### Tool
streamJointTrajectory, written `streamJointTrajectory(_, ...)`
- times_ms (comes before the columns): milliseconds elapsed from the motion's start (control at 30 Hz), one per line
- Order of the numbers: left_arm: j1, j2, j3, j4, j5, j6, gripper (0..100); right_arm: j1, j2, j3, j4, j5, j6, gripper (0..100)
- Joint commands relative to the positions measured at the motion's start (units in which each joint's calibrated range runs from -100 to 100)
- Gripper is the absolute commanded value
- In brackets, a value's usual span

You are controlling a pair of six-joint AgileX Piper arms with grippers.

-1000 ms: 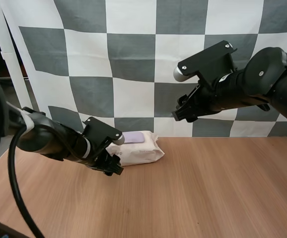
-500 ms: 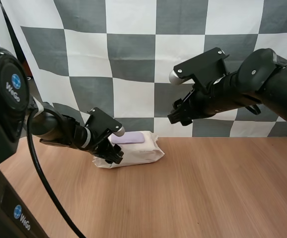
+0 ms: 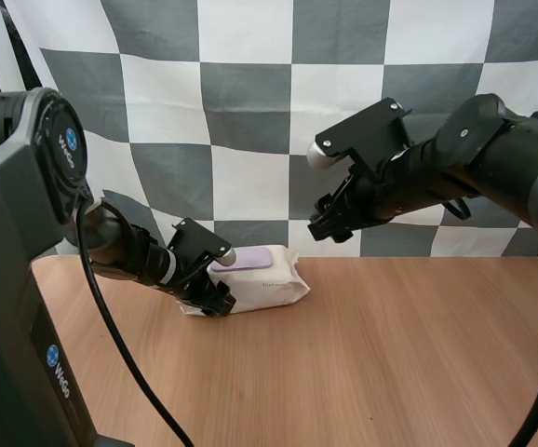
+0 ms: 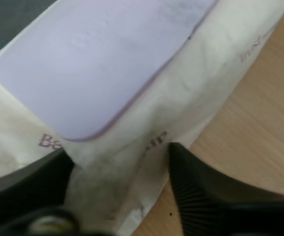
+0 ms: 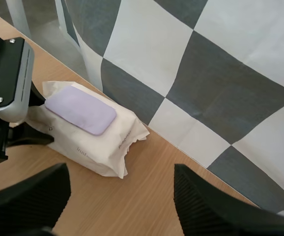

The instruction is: Open the wet wipes lid

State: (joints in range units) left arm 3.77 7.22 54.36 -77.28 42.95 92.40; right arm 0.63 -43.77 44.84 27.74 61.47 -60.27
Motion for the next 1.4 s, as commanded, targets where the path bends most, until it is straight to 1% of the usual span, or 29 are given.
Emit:
streamJointTrajectory(0,0.01,0.01,-0.01,0.28,0.64,0.92,0,0.02,0.83,-0.05,0.00,0.02,-1.51,100)
streamJointTrajectory(67,0.01,0.01,-0.01,0.40,1.66,0.92,0,0.02,1.65,-0.05,1.06,0.17,-3.46,100)
streamJointTrajectory(133,0.01,0.01,-0.01,0.40,3.72,0.92,0,0.02,2.61,0.28,4.43,0.66,-7.74,100)
streamJointTrajectory(300,0.01,0.01,-0.01,1.81,10.26,0.92,0,0.02,6.97,0.40,17.75,6.78,-20.90,100)
streamJointTrajectory(367,0.01,0.01,-0.01,2.29,10.75,0.92,0,0.02,8.67,0.40,19.68,6.78,-24.57,100)
streamJointTrajectory(400,0.01,0.01,-0.01,2.42,10.75,0.92,0,0.02,9.32,0.40,20.26,6.78,-25.38,100)
streamJointTrajectory(500,0.01,0.01,-0.01,2.97,10.75,0.92,0,0.08,14.39,0.40,22.13,6.97,-32.35,100)
streamJointTrajectory(600,0.01,0.01,-0.01,2.97,10.75,0.92,0,1.15,18.50,0.40,21.92,6.48,-36.39,100)
streamJointTrajectory(700,0.01,0.01,-0.01,2.97,10.75,0.92,0,3.26,22.05,0.40,19.29,2.11,-37.83,100)
streamJointTrajectory(800,0.01,0.01,-0.01,3.54,10.75,0.92,0,6.34,24.76,0.40,14.82,-6.67,-37.83,100)
streamJointTrajectory(867,0.01,0.01,-0.01,4.13,10.75,0.92,0,8.46,25.91,0.40,12.94,-12.80,-37.83,100)
streamJointTrajectory(1033,0.01,0.01,-0.01,4.27,10.75,0.92,0,11.53,27.36,0.40,12.14,-25.52,-38.58,100)
streamJointTrajectory(1100,0.01,0.01,-0.01,4.27,10.75,0.92,0,12.46,28.05,0.40,11.65,-30.64,-39.44,100)
streamJointTrajectory(1167,0.01,0.01,-0.01,4.27,10.75,0.92,0,13.05,29.02,-0.09,9.77,-32.59,-39.44,100)
streamJointTrajectory(1267,0.01,0.01,-0.01,4.27,10.75,0.92,0,13.21,30.45,-0.05,7.12,-36.56,-39.44,100)
streamJointTrajectory(1367,0.01,0.01,-0.01,4.27,10.59,0.92,0,13.21,31.30,-0.05,6.18,-39.74,-39.34,100)
